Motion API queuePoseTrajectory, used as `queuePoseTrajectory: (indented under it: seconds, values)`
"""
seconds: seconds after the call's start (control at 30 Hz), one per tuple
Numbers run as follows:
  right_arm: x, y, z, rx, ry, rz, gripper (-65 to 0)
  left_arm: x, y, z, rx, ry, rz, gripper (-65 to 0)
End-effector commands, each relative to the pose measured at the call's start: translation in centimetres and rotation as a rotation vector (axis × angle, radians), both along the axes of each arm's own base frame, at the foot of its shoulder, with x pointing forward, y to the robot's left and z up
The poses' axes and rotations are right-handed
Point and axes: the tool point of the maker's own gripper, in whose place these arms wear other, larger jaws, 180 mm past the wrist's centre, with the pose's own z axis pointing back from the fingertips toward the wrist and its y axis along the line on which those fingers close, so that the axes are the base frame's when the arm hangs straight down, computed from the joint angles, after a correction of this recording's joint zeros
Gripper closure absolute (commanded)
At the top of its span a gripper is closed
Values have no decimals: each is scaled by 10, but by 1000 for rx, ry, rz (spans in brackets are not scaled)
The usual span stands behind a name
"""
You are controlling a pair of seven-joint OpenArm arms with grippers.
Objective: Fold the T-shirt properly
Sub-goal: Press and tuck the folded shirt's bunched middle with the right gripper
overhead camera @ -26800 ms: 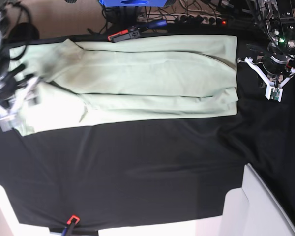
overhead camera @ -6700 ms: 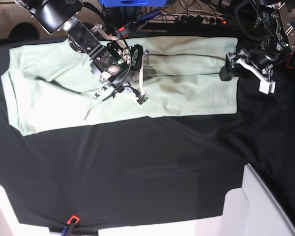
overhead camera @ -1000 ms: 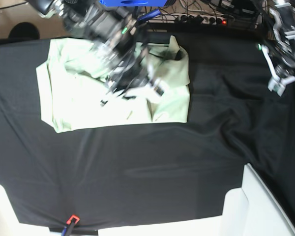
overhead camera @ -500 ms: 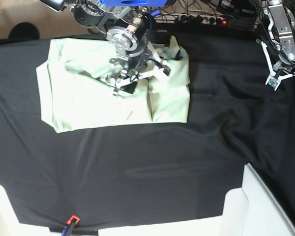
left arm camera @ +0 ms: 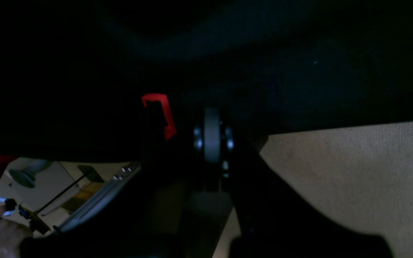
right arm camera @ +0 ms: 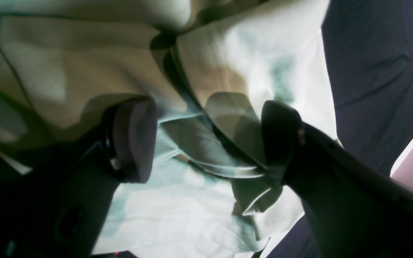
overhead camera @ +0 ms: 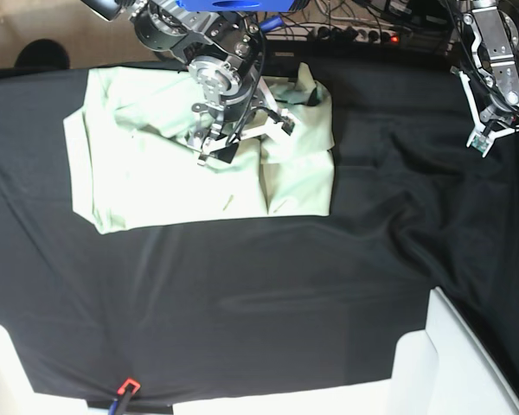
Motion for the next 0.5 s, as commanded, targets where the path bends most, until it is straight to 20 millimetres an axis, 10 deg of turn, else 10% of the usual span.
queuePoseTrajectory:
  seconds: [0.0, 0.47]
  values:
    - [15, 17, 19, 53, -64, -22, -387, 6, 7, 8, 26, -21, -4, 0]
    - [33, 10, 31, 26, -91, -53, -102, 3, 5, 6, 21, -14, -5, 0]
